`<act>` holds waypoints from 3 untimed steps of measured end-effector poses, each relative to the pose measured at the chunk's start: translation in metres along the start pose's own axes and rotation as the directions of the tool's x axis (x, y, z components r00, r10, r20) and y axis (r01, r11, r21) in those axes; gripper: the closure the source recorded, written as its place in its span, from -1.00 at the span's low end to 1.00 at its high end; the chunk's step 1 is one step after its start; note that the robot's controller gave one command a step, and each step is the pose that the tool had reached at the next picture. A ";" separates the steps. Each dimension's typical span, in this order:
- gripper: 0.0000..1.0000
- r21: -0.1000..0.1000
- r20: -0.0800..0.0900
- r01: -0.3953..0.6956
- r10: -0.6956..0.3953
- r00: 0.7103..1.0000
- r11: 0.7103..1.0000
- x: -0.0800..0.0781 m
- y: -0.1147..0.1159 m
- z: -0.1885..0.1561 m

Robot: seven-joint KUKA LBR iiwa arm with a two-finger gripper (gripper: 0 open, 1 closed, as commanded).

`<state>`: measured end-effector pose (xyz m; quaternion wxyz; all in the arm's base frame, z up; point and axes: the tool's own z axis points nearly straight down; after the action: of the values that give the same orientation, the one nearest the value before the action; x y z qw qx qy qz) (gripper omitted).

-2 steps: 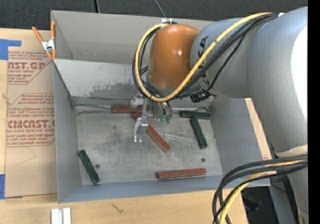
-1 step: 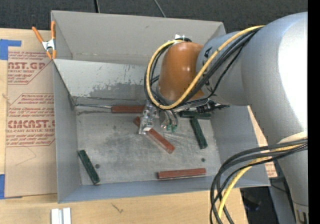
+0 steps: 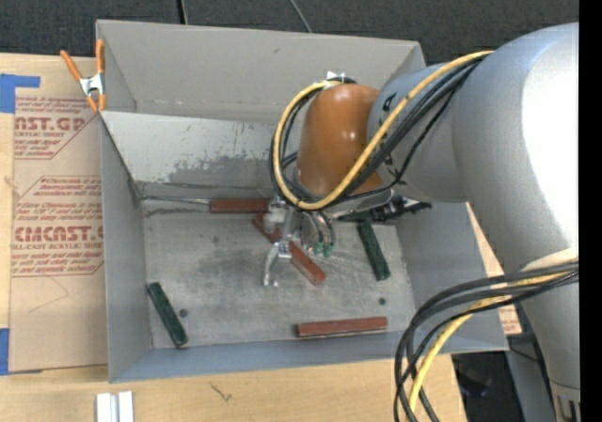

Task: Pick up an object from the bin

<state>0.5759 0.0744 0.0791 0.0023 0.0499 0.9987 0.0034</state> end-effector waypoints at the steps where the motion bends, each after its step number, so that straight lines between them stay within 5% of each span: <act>1: -1.00 -0.001 0.005 -0.001 0.001 1.000 1.000 -0.001 0.000 0.000; 2: 1.00 0.000 0.011 -0.269 0.269 0.963 0.963 -0.022 -0.052 0.001; 3: 1.00 0.000 0.011 -0.269 0.269 0.963 0.963 -0.022 -0.052 0.001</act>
Offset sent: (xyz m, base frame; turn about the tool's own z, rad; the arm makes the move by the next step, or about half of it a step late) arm 0.0113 -0.0558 -0.0079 0.2735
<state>0.5923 0.0204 0.0778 0.0073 0.1850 0.9827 0.0029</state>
